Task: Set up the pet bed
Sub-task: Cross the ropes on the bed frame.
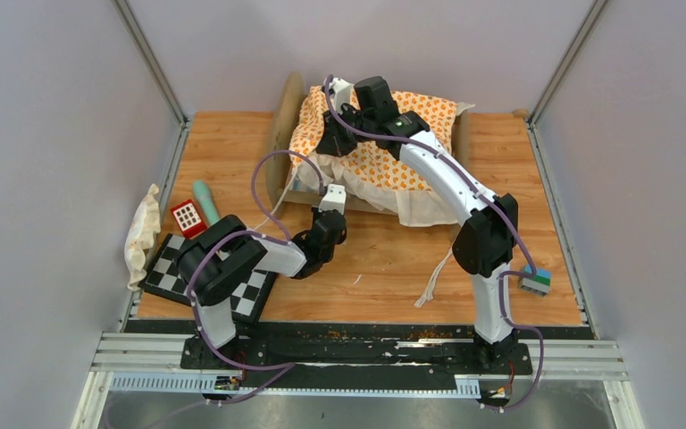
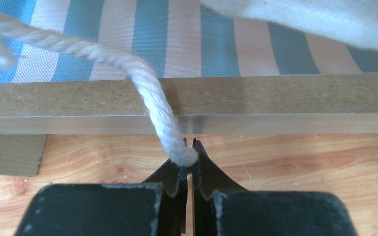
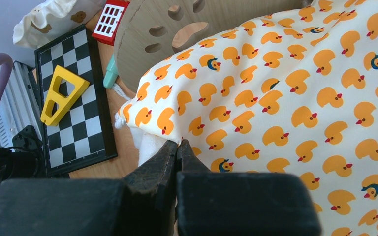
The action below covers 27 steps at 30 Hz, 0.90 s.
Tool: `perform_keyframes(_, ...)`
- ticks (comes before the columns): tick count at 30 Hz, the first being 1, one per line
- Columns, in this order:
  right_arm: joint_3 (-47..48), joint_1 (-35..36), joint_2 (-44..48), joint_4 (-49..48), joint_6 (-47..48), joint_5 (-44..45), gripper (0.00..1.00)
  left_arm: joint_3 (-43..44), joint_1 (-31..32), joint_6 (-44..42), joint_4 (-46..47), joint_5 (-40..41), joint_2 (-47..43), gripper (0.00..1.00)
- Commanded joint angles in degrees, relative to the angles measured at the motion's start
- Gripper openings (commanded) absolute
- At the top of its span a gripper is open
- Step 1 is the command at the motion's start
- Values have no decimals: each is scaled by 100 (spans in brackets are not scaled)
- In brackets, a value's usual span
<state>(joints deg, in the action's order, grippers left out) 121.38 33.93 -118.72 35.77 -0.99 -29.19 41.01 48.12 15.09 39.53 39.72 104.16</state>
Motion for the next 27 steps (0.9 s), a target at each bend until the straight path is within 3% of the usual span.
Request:
perform_keyframes(1, 133, -7, 217, -164, 73, -49, 0, 35, -22, 8, -289, -393, -620, 0)
perform_keyframes(11, 272, -13, 172, -9, 286, 174, 0, -597, 75, 772, -2832, -2315, -2675, 0)
perform_keyframes(17, 364, -17, 121, 29, 318, 237, 0, -942, 232, 1083, -4141, -2924, -3695, 0)
perform_keyframes(23, 385, -15, 135, 40, 332, 269, 0, -1180, 239, 1080, -4779, -3439, -4491, 1)
perform_keyframes(24, 386, -16, 142, 47, 336, 280, 0, -1164, 242, 1067, -4878, -3513, -4562, 6)
perform_keyframes(27, 378, -17, 146, 62, 353, 303, 0, -998, 239, 1082, -5287, -3460, -4759, 36)
